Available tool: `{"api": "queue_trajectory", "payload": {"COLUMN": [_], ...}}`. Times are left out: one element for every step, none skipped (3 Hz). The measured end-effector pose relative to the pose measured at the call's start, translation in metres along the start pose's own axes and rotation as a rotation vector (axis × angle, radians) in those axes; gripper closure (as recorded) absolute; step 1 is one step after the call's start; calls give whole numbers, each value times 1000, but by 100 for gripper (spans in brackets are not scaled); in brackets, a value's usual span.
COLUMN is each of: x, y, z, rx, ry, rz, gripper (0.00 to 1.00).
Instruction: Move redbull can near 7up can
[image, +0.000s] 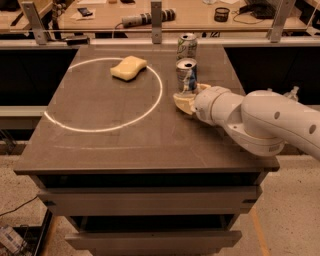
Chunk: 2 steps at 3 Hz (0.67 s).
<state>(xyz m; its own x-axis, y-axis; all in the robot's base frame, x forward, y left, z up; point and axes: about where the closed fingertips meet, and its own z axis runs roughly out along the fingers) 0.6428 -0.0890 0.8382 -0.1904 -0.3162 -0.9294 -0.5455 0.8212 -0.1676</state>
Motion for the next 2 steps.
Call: {"api": "queue_trajectory", "payload": {"x": [0, 0], "y": [0, 0], "z": [0, 0], "rx": [0, 0], "ry": [0, 0], "rz": [0, 0], "gripper": [100, 100]}}
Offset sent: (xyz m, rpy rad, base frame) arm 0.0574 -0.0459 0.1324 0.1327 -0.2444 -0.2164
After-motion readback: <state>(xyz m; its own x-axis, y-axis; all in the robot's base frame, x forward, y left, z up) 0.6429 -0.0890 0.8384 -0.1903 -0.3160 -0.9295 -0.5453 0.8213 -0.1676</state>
